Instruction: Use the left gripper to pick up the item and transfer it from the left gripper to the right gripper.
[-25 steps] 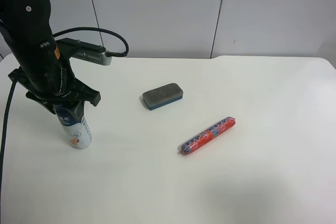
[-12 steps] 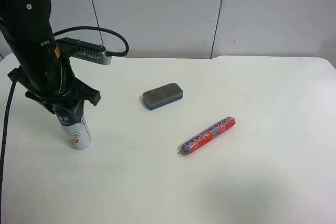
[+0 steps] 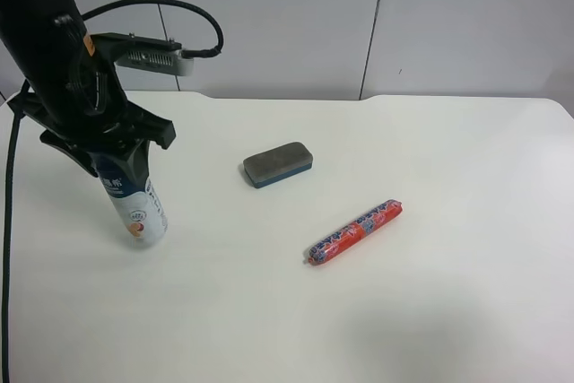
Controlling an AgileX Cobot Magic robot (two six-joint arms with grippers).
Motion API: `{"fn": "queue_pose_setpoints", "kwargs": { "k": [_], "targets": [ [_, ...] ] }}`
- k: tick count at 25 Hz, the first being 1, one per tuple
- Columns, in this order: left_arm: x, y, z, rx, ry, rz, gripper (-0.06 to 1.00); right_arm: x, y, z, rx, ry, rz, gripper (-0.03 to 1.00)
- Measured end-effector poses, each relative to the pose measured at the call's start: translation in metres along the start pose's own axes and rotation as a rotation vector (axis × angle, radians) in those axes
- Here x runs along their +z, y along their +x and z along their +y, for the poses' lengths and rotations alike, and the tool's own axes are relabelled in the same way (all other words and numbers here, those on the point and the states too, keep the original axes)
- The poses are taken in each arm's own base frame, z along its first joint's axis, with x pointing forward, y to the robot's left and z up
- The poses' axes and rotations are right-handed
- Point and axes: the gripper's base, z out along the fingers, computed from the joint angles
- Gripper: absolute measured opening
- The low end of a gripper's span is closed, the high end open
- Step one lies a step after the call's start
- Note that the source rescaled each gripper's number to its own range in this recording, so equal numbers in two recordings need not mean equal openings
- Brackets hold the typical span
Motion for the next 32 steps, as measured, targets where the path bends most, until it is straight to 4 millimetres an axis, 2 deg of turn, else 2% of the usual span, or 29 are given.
{"fn": "queue_pose_setpoints", "kwargs": {
  "k": [11,20,32],
  "targets": [
    [-0.027,0.01,-0.013,-0.015,0.176,-0.04,0.0,0.0,0.0,0.0,0.0,0.0,0.0,1.0],
    [-0.035,0.005,-0.034,-0.023,0.422,-0.099,0.0,0.0,0.0,0.0,0.0,0.0,0.0,1.0],
    [-0.042,0.002,-0.047,0.009,0.587,-0.149,0.0,0.0,0.0,0.0,0.0,0.0,0.0,1.0]
  ]
}}
